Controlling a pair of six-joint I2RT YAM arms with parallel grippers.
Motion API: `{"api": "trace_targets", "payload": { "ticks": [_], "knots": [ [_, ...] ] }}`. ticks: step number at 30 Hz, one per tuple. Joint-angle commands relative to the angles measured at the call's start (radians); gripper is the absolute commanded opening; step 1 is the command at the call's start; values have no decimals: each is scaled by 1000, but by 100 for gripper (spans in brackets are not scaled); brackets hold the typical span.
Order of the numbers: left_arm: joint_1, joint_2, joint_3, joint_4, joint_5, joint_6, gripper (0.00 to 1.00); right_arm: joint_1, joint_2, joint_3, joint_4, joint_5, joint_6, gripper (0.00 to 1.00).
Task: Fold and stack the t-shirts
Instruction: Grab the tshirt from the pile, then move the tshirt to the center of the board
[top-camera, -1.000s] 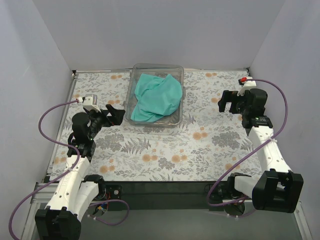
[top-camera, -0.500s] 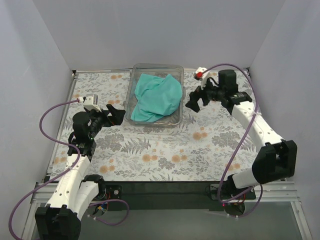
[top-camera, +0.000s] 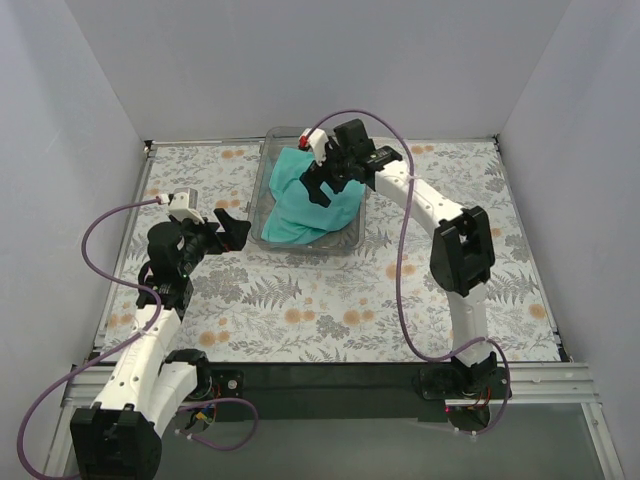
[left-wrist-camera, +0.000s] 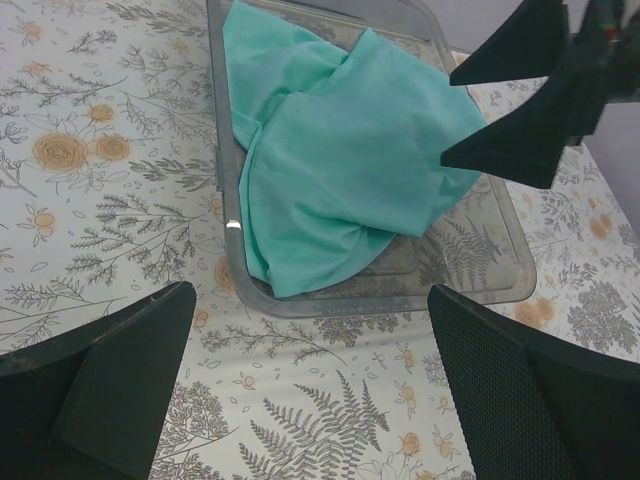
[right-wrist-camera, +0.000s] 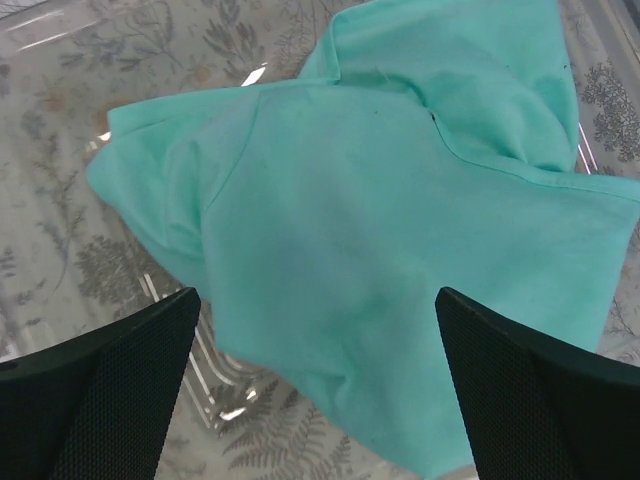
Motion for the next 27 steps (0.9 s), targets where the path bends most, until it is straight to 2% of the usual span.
{"api": "trace_targets", "payload": {
  "ticks": [1, 8, 11, 12, 13, 16, 20, 27],
  "knots": [
    [4, 11, 17, -6, -8, 21, 95, 29, 89, 110, -70, 154, -4, 89],
    [3, 17, 20, -4, 4, 16, 95, 55, 219, 154, -69, 353, -5, 86],
    [3, 15, 22, -3, 6, 16, 95, 57, 244, 159, -69, 380, -11, 76],
    [4, 17, 20, -3, 6, 16, 95, 57, 251, 160, -69, 380, -13, 69],
    [4, 15, 20, -3, 7, 14, 95, 57, 254, 164, -70, 377, -15, 46],
    [4, 12, 20, -3, 7, 14, 94, 55, 241, 177, -75, 348, -16, 2],
    [3, 8, 17, -3, 4, 14, 94, 46, 120, 236, -60, 291, -22, 1],
    [3, 15, 14, -3, -2, 18, 94, -12, -156, 306, 49, 317, -24, 1]
  ]
}}
